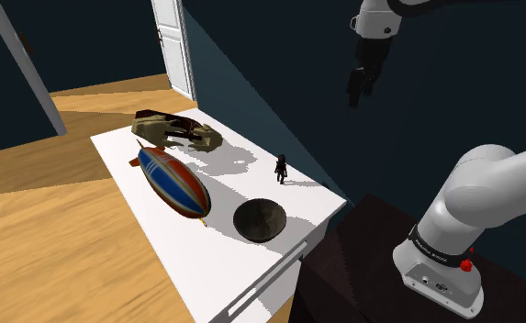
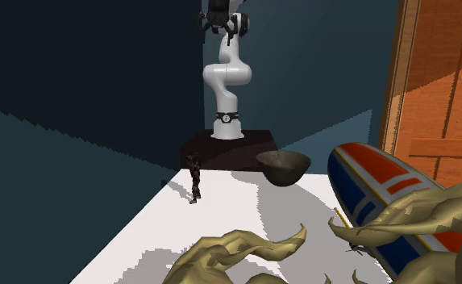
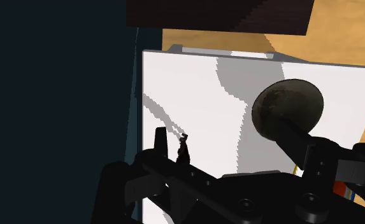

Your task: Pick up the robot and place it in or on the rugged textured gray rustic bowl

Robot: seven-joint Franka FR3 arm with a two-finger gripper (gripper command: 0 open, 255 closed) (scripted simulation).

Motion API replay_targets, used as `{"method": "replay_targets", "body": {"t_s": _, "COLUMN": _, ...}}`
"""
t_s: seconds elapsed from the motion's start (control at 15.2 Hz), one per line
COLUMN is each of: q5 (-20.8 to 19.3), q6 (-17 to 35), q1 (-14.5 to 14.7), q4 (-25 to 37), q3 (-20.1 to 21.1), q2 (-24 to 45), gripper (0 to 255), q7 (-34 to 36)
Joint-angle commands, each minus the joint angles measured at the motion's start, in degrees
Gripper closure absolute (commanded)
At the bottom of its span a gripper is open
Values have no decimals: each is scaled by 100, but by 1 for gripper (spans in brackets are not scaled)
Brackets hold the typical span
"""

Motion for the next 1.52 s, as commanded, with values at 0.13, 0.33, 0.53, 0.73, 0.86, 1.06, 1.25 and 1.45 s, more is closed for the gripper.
{"method": "replay_targets", "body": {"t_s": 0.13, "q5": 3, "q6": 426, "q1": -16, "q4": -201, "q3": -60, "q2": 199, "gripper": 0, "q7": -5}}
{"method": "replay_targets", "body": {"t_s": 0.33, "q5": 10, "q6": 1071, "q1": -39, "q4": -441, "q3": -148, "q2": 565, "gripper": 0, "q7": -16}}
{"method": "replay_targets", "body": {"t_s": 0.53, "q5": 25, "q6": 1719, "q1": -60, "q4": -607, "q3": -233, "q2": 1008, "gripper": 0, "q7": -36}}
{"method": "replay_targets", "body": {"t_s": 0.73, "q5": 54, "q6": 2358, "q1": -75, "q4": -695, "q3": -314, "q2": 1523, "gripper": 0, "q7": -66}}
{"method": "replay_targets", "body": {"t_s": 0.86, "q5": 84, "q6": 2775, "q1": -80, "q4": -709, "q3": -367, "q2": 1901, "gripper": 0, "q7": -93}}
{"method": "replay_targets", "body": {"t_s": 1.06, "q5": 151, "q6": 3375, "q1": -79, "q4": -663, "q3": -443, "q2": 2511, "gripper": 0, "q7": -150}}
{"method": "replay_targets", "body": {"t_s": 1.25, "q5": 255, "q6": 3934, "q1": -72, "q4": -538, "q3": -511, "q2": 3161, "gripper": 0, "q7": -233}}
{"method": "replay_targets", "body": {"t_s": 1.45, "q5": 406, "q6": 4439, "q1": -63, "q4": -336, "q3": -565, "q2": 3838, "gripper": 0, "q7": -347}}
